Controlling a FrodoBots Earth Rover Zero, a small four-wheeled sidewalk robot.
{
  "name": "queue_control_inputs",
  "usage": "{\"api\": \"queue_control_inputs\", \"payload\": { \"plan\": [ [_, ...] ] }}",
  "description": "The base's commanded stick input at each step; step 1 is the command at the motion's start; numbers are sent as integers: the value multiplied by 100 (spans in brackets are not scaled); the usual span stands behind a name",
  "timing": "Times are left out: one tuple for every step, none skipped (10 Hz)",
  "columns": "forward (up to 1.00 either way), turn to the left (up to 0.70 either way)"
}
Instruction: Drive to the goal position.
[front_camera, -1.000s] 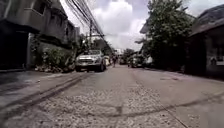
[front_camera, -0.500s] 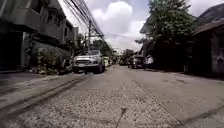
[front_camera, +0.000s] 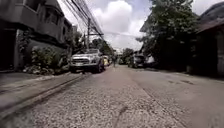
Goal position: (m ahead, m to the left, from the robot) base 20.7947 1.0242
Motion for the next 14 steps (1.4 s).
{"api": "queue_control_inputs", "payload": {
  "plan": [
    [70,0],
    [70,0],
    [70,0],
    [70,0],
    [70,0],
    [70,0],
    [70,0],
    [70,0],
    [70,0],
    [70,0],
    [70,0],
    [70,0],
    [70,0],
    [70,0]
  ]
}}
